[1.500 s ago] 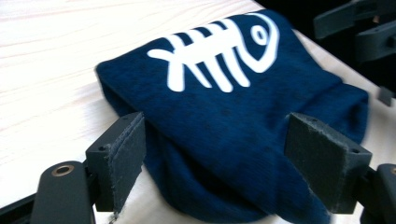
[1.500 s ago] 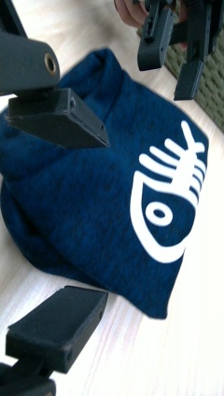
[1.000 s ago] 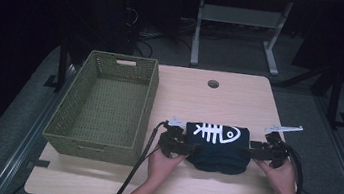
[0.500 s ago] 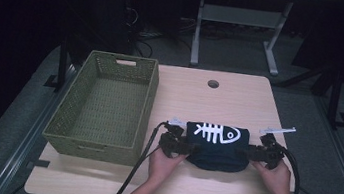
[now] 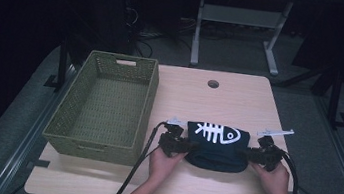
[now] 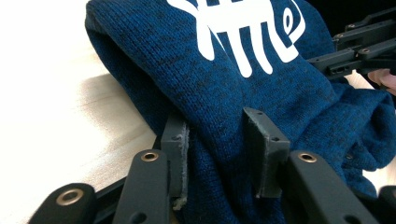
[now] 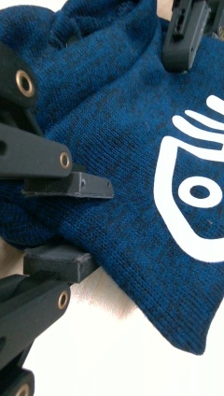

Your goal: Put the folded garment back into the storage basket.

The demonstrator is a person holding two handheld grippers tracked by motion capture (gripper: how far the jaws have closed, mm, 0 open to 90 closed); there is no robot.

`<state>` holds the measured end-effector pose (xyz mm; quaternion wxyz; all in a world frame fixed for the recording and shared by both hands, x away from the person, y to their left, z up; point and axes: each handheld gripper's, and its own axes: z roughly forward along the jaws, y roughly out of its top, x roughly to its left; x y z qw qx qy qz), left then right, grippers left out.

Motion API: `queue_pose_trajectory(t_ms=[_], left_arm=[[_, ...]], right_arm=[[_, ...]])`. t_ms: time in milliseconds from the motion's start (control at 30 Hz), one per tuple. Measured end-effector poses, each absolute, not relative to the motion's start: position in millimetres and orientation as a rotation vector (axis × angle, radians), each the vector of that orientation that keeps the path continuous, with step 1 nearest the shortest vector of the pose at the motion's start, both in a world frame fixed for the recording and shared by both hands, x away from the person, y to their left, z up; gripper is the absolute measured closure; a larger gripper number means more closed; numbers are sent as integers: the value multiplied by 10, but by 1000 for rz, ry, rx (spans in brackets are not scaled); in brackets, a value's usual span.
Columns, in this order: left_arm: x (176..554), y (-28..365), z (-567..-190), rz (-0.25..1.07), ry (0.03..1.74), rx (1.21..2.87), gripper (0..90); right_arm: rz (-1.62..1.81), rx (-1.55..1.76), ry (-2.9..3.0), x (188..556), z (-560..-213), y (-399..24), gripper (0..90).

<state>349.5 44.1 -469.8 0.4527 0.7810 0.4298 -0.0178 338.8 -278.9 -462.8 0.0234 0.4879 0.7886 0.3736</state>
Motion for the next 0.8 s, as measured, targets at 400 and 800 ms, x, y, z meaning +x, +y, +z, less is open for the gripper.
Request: queue_pose_trajectory(t_ms=[400,800], left_arm=[[3476,479,-4651,-31,1064,1921,670],[3419,473,-4525,-16,1025,1912,685]], right_arm=[[1189,1463,2438,3298,-4511,-2751,706],[1218,1422,2416,3185,-4320,-2757,709]])
